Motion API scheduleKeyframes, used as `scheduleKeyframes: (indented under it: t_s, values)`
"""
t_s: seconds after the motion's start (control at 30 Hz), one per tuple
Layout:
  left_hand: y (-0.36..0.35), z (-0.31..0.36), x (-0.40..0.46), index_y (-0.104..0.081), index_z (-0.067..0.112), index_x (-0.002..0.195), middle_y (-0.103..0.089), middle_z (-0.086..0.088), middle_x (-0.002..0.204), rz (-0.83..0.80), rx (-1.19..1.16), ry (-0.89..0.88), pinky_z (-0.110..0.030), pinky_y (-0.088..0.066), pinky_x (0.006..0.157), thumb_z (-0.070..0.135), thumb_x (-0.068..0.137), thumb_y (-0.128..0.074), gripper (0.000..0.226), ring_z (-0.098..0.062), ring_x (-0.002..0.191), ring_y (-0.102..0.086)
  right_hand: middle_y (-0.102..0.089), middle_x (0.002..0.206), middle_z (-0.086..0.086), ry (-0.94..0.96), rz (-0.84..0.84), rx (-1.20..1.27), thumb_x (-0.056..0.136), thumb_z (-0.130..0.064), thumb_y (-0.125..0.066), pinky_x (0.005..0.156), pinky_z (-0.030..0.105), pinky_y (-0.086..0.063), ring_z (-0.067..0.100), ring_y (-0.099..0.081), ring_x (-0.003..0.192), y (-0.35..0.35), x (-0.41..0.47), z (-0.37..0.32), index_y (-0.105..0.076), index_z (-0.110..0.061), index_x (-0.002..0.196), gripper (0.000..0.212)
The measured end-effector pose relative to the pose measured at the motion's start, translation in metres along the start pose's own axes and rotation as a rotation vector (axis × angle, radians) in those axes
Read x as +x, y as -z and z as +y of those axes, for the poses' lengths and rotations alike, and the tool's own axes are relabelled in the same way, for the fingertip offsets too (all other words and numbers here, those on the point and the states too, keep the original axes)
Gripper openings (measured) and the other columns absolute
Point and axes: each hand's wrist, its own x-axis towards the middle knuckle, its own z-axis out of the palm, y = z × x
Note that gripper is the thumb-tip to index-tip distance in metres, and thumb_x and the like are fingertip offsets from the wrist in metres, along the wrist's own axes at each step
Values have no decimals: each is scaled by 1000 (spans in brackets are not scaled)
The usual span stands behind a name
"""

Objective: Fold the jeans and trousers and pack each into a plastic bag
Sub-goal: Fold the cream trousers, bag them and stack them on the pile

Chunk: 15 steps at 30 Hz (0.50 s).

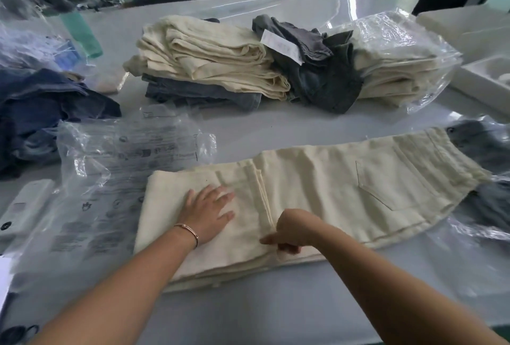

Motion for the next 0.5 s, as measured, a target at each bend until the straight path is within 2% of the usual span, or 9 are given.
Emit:
scheduleKeyframes:
  t_s: [0.1,0.13,0.2,0.27,0.33,0.4,0.5]
  values:
    - [11,-10,23,-58,31,122,-48,7,137,256,-64,-63,-37,-19,111,49,92,-45,38,-15,131,-38,-56,78,-8,208,172,48,70,-53,-74,62,28,-37,12,-50,70,-20,-26,20,-61,-22,81,35]
    - [18,-14,35,-60,28,120,-51,6,134,290,-88,-63,-35,-24,108,47,91,-47,37,-17,128,-41,-55,88,-9,260,242,17,69,-46,-77,64,26,-36,11,-49,78,-29,-34,26,-60,-25,88,33]
    - [31,-20,63,-51,24,133,-44,4,142,212,-133,-61,-32,-25,109,43,93,-49,44,-17,133,-36,-55,96,-7,339,454,-118,68,-38,-76,64,25,-34,13,-51,87,-49,-44,32,-61,-26,93,31]
    - [41,-18,92,-36,20,145,-31,1,153,61,-150,-91,-30,-19,115,39,97,-46,53,-16,141,-26,-58,84,-5,416,732,-221,64,-27,-79,56,25,-38,18,-57,77,-65,-45,34,-65,-24,81,22]
    - [47,-8,115,-32,15,147,-28,-2,155,-13,-156,-152,-30,-19,116,36,99,-44,54,-18,142,-25,-55,73,-6,482,881,-325,64,-23,-79,51,24,-39,17,-54,65,-74,-42,32,-67,-25,76,17]
    - [49,5,131,-41,12,142,-38,-8,149,-28,-191,-172,-32,-28,110,33,98,-46,48,-24,137,-35,-55,73,-5,522,959,-437,74,-21,-72,53,26,-41,16,-52,63,-79,-40,31,-69,-24,82,10]
    - [48,24,147,-60,11,120,-57,-12,124,8,-318,-145,-33,-41,91,29,93,-54,33,-32,116,-53,-58,75,-2,514,976,-534,77,-17,-71,54,28,-41,17,-51,63,-81,-41,27,-69,-18,82,5]
